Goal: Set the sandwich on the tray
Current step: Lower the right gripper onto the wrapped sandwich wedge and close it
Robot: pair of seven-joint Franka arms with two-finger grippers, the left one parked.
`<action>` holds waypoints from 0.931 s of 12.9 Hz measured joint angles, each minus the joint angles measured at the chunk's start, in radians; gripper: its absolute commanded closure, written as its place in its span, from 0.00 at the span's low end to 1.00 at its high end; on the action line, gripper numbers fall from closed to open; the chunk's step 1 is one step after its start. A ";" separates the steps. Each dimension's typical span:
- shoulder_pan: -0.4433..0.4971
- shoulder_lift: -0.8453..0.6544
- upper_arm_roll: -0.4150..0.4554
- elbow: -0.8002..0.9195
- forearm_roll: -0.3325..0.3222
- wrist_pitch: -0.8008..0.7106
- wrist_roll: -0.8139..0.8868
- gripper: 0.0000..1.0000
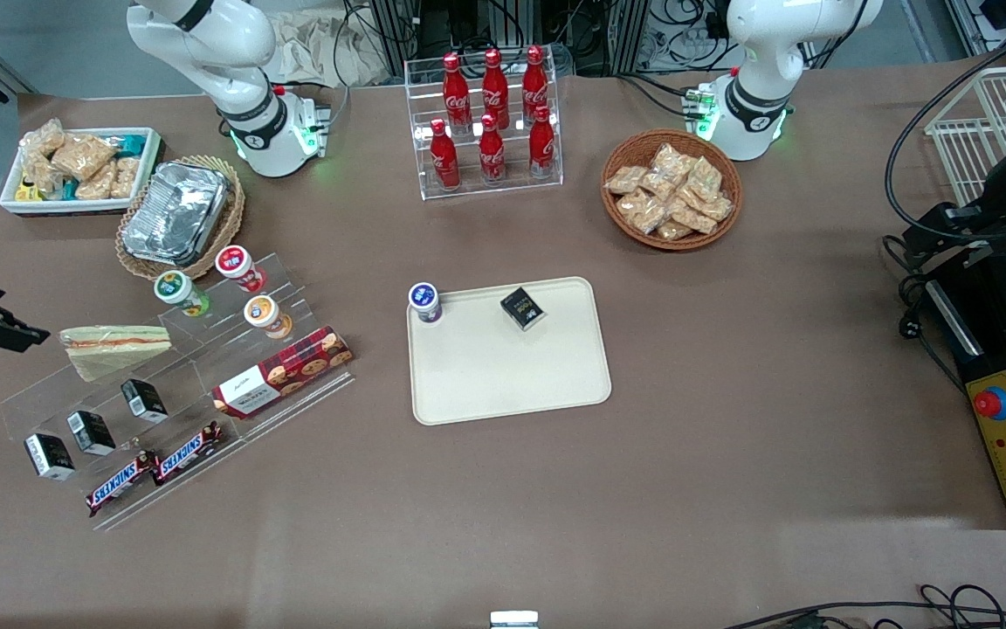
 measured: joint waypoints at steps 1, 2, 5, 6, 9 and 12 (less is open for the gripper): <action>-0.001 0.011 0.001 0.000 0.008 0.014 0.062 0.00; -0.006 0.021 0.000 0.000 0.029 0.028 0.125 0.00; -0.042 0.046 0.000 -0.033 0.058 0.107 0.292 0.00; -0.049 0.050 0.000 -0.055 0.060 0.136 0.317 0.00; -0.053 0.052 -0.001 -0.136 0.062 0.233 0.415 0.00; -0.062 0.044 -0.001 -0.210 0.062 0.293 0.460 0.00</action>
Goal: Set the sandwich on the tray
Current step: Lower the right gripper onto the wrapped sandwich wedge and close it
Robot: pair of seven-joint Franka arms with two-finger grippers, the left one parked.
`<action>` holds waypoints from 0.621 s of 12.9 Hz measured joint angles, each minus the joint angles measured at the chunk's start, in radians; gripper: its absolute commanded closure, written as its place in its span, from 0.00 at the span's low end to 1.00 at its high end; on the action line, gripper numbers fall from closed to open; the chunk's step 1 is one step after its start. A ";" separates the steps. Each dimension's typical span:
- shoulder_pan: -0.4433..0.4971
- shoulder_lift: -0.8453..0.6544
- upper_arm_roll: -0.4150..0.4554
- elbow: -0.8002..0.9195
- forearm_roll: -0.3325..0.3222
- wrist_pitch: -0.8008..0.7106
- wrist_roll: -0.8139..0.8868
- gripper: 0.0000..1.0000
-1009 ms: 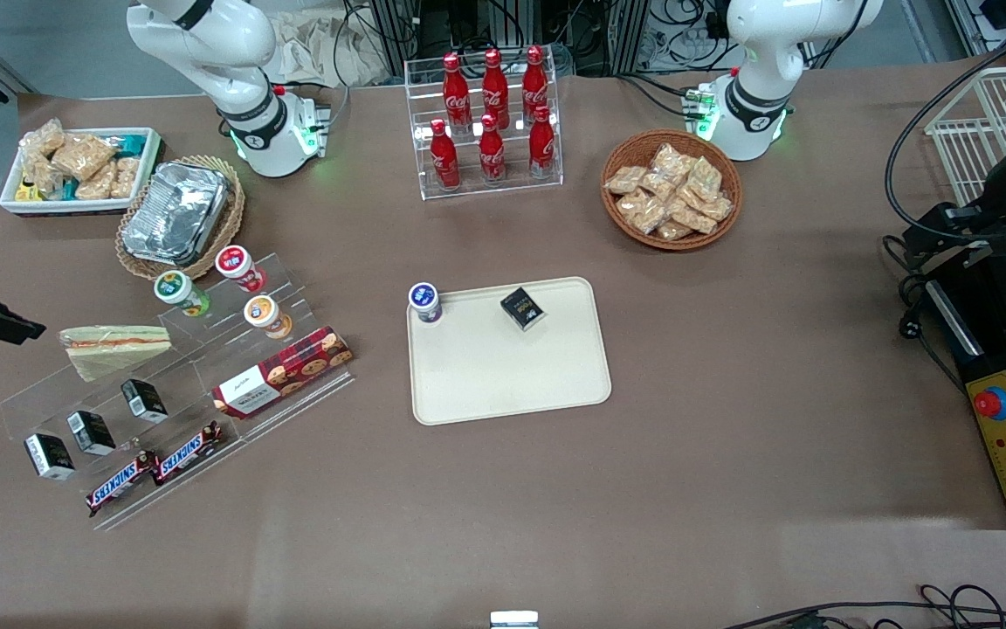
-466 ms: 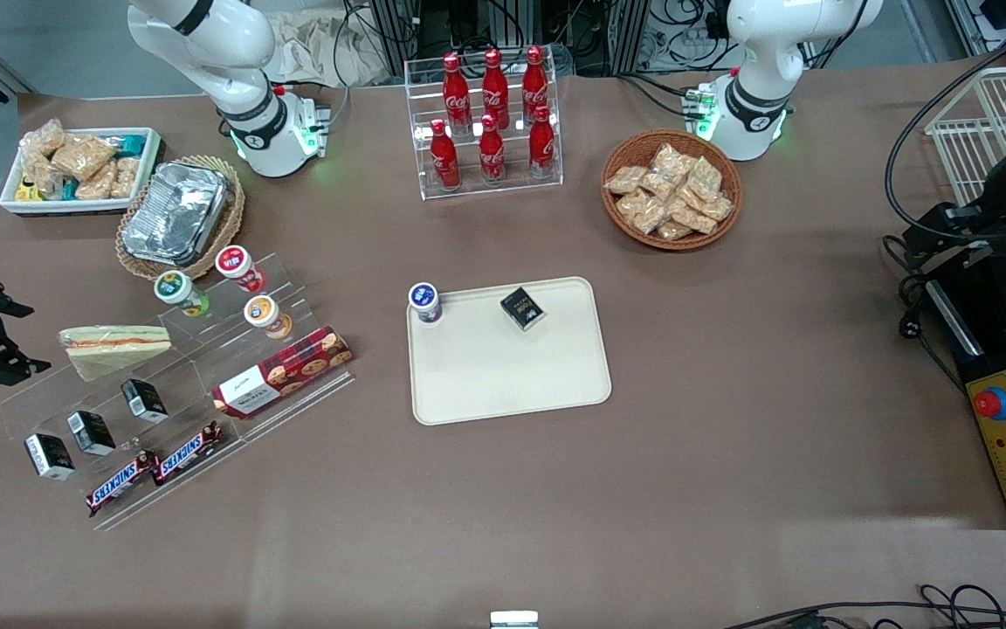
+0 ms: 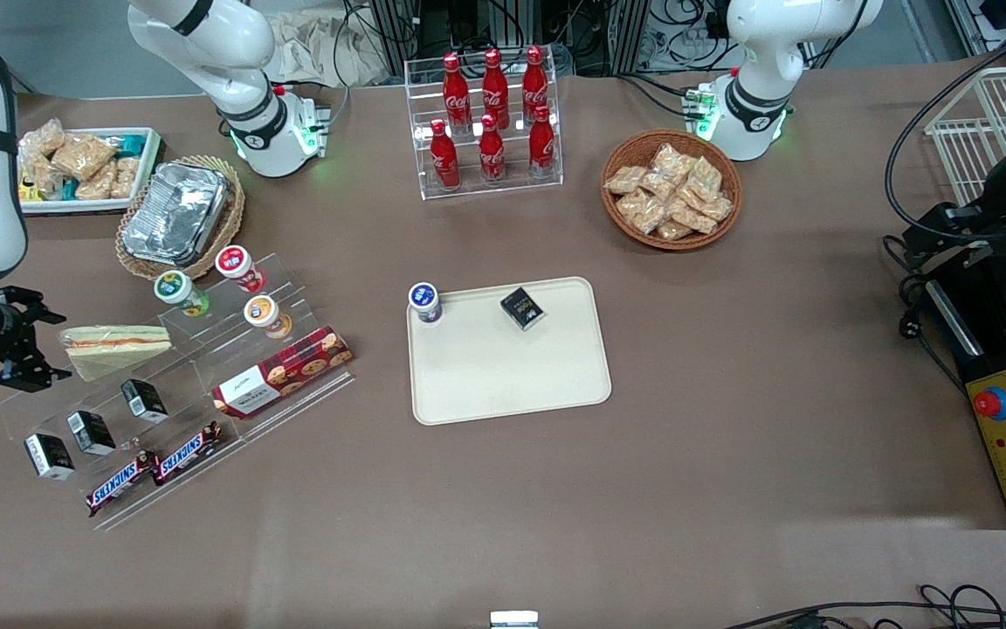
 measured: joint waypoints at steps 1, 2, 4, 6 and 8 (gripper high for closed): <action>-0.001 -0.007 0.000 -0.022 0.000 0.013 0.006 0.01; -0.001 -0.012 0.000 -0.042 0.004 0.026 0.009 0.02; -0.001 -0.021 0.000 -0.089 0.022 0.068 0.012 0.04; -0.001 -0.024 0.000 -0.130 0.024 0.119 0.020 0.17; -0.008 -0.024 0.000 -0.166 0.024 0.163 0.026 0.42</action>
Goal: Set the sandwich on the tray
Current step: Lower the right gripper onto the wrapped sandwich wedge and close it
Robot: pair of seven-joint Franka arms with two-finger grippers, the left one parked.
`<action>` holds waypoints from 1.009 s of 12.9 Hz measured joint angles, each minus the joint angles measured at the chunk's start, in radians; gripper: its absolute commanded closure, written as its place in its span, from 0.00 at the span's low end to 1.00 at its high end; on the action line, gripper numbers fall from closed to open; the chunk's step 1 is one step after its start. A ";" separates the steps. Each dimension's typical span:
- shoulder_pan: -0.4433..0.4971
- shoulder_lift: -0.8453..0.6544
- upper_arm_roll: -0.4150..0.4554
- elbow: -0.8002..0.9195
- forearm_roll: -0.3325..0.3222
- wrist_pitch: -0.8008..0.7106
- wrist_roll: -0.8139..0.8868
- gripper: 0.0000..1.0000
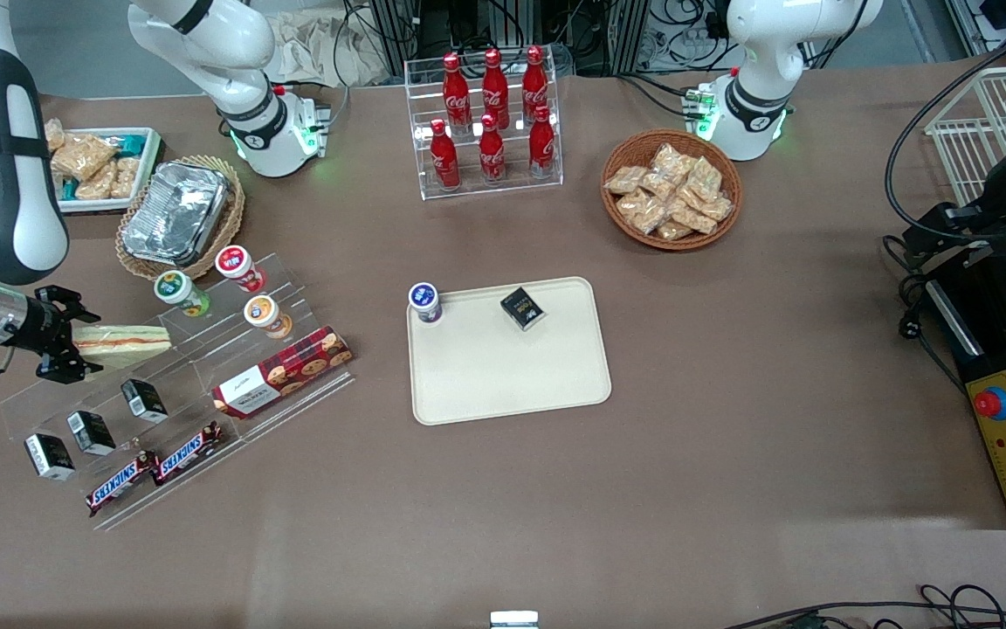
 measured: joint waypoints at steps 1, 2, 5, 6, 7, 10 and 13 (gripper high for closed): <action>-0.006 -0.001 0.000 -0.016 0.000 0.021 0.000 0.47; -0.009 -0.003 0.000 -0.022 0.000 0.034 0.000 0.53; -0.008 -0.009 0.003 -0.028 0.001 0.055 0.000 0.74; -0.008 -0.010 0.005 -0.026 0.001 0.070 -0.010 0.74; -0.008 -0.013 0.006 -0.015 0.001 0.085 -0.046 0.74; -0.008 -0.026 0.006 0.095 0.057 0.075 -0.243 0.74; -0.006 -0.020 0.012 0.230 0.108 -0.038 -0.455 0.74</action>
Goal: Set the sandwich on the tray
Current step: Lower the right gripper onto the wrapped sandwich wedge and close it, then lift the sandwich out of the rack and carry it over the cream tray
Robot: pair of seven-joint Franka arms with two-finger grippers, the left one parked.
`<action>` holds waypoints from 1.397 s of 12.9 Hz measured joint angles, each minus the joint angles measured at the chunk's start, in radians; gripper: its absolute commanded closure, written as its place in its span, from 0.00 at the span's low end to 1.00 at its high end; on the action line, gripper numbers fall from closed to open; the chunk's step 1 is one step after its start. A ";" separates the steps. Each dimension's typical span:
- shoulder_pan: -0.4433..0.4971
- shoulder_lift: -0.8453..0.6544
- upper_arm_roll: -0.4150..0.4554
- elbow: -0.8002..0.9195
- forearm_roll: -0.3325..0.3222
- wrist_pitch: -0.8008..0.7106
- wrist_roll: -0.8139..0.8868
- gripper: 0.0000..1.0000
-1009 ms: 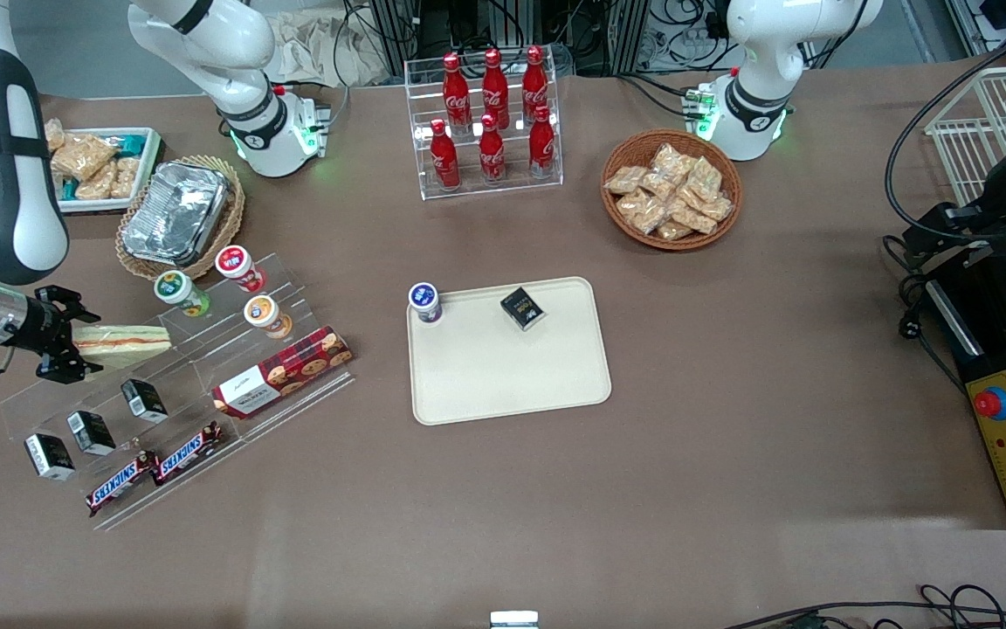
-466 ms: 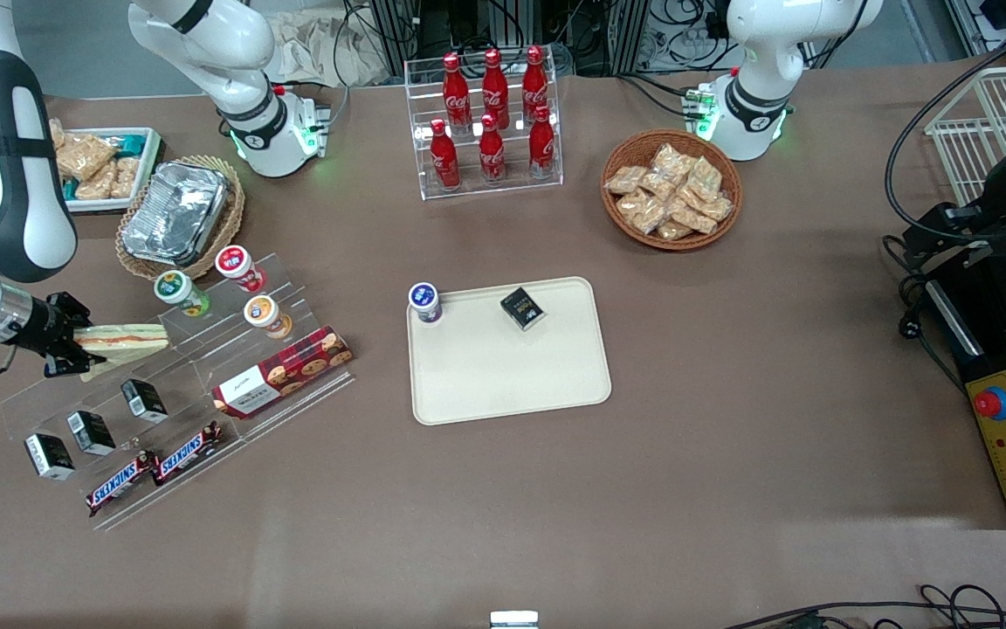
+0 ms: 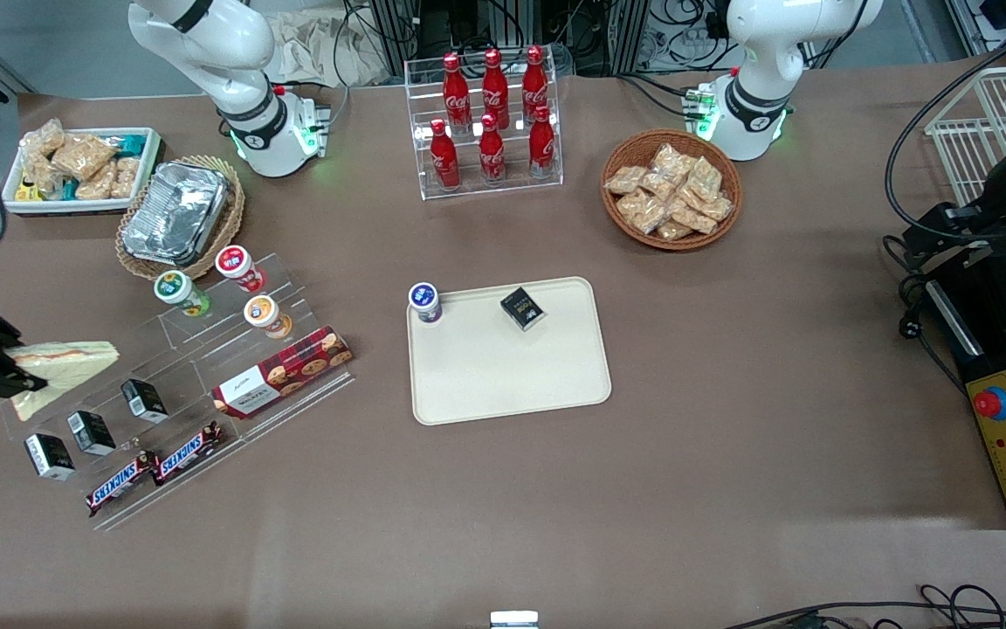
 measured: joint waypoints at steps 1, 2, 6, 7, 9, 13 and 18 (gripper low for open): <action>0.008 0.006 0.010 0.030 0.002 -0.034 -0.089 0.74; 0.030 0.012 0.019 0.054 0.004 -0.065 -0.183 0.73; 0.175 0.018 0.029 0.102 0.004 -0.150 -0.313 0.73; 0.214 0.017 0.030 0.109 0.004 -0.157 -0.330 0.74; 0.298 0.005 0.031 0.122 0.004 -0.172 -0.354 0.74; 0.481 -0.016 0.033 0.130 0.004 -0.206 -0.372 0.74; 0.689 0.044 0.033 0.131 0.003 -0.124 -0.456 0.74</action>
